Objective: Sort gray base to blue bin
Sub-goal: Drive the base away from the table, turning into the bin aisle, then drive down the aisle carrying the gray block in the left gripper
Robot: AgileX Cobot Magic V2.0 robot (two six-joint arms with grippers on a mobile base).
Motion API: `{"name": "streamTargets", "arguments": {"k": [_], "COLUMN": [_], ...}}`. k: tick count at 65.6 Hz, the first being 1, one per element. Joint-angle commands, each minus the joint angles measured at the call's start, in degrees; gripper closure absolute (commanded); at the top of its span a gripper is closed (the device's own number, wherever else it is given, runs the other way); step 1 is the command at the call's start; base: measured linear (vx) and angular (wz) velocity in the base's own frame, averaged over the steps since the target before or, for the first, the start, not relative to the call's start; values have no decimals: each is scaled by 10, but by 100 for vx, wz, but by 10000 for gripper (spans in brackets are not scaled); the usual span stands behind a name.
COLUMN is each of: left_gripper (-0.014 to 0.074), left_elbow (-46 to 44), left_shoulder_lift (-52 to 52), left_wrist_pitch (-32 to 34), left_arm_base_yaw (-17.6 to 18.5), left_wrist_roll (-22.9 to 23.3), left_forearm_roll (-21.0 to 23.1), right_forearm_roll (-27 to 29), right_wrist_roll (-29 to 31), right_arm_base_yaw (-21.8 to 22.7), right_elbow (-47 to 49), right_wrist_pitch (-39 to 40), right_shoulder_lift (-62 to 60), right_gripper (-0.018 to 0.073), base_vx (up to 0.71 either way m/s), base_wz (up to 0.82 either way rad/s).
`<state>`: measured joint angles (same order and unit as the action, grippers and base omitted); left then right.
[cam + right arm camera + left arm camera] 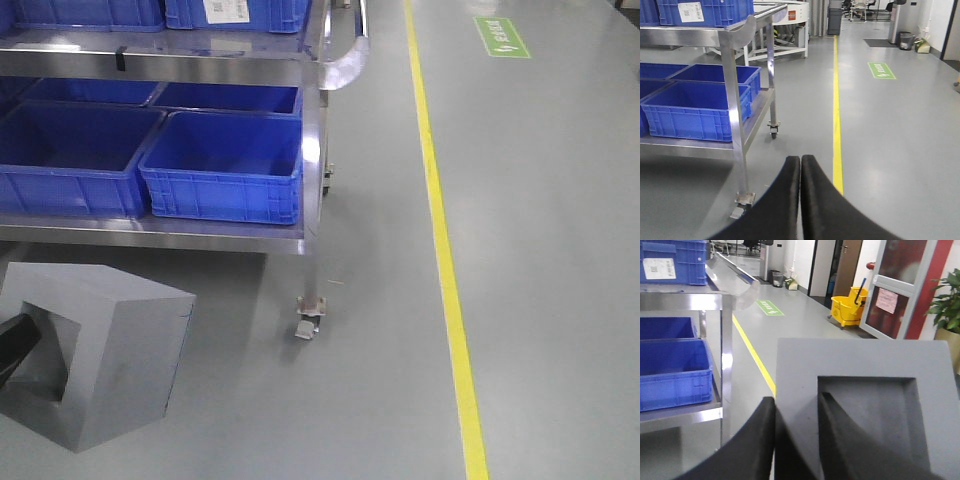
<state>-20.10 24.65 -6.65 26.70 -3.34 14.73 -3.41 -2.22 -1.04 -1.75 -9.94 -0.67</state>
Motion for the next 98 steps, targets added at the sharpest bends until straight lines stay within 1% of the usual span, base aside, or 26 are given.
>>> {"name": "streamTargets", "arguments": {"k": [1, 16, 26, 61, 98], "left_gripper": [602, 602, 602, 602, 602], "left_elbow": [-17, -17, -17, -17, -17], "left_shoulder_lift": [-1, 0, 0, 0, 0], "left_wrist_pitch": [60, 60, 60, 60, 60], "left_arm_base_yaw": [4, 4, 4, 3, 3], "left_wrist_roll": [4, 4, 4, 4, 4], "left_forearm_roll": [5, 5, 5, 5, 5], "right_forearm_roll": [-4, -4, -4, -4, -4], "right_wrist_roll": [3, 3, 3, 3, 3], "right_arm_base_yaw": [3, 3, 3, 3, 3], "right_elbow": [-8, -8, -8, -8, -8], "right_wrist_pitch": [43, 43, 43, 43, 43], "right_shoulder_lift": [-7, -7, -7, -7, -7], "right_gripper": [568, 568, 568, 568, 568], "base_vx": [36, 34, 31, 27, 23], "base_wz": [17, 33, 64, 97, 82]}}
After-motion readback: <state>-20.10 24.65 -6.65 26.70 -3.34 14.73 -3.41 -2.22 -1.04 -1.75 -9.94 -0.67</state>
